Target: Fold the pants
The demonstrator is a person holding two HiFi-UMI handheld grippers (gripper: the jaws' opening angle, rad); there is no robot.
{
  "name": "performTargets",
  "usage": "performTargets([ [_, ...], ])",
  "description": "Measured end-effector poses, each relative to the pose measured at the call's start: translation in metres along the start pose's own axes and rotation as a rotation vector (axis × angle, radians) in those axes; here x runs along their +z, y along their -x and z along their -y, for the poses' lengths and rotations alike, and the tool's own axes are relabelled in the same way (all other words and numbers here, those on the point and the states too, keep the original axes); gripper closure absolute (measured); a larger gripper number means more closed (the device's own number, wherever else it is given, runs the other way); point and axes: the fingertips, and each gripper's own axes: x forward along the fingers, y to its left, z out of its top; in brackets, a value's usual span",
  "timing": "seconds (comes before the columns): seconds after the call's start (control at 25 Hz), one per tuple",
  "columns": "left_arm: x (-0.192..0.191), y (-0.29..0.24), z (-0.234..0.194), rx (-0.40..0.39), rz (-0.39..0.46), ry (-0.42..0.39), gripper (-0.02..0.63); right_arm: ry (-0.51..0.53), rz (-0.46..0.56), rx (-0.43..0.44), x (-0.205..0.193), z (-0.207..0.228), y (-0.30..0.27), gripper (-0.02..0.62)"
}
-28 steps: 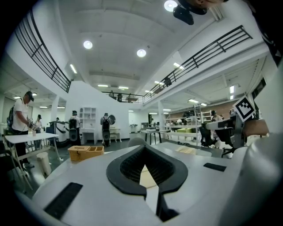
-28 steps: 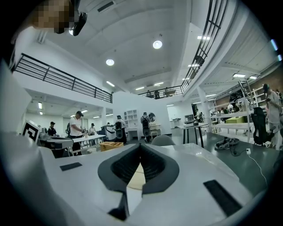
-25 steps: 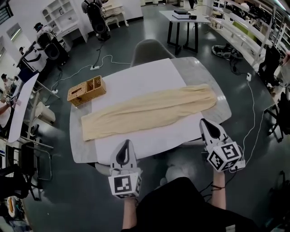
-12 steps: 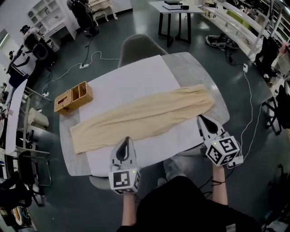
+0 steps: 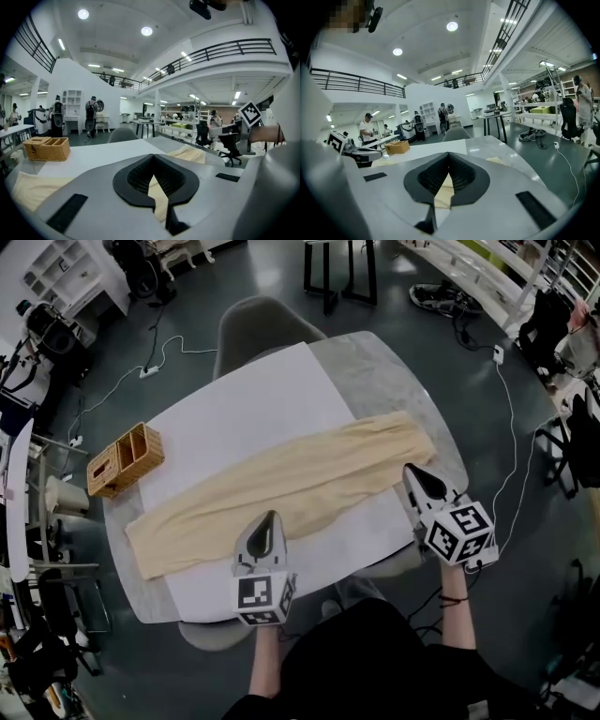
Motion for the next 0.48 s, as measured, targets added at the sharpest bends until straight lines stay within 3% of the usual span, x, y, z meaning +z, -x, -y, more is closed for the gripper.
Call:
performTargets([
  [0.48, -0.037, -0.101, 0.031, -0.137, -0.153, 0.007, 0.598, -0.066, -0.141, -0.05, -0.036, 0.08, -0.05, 0.581],
])
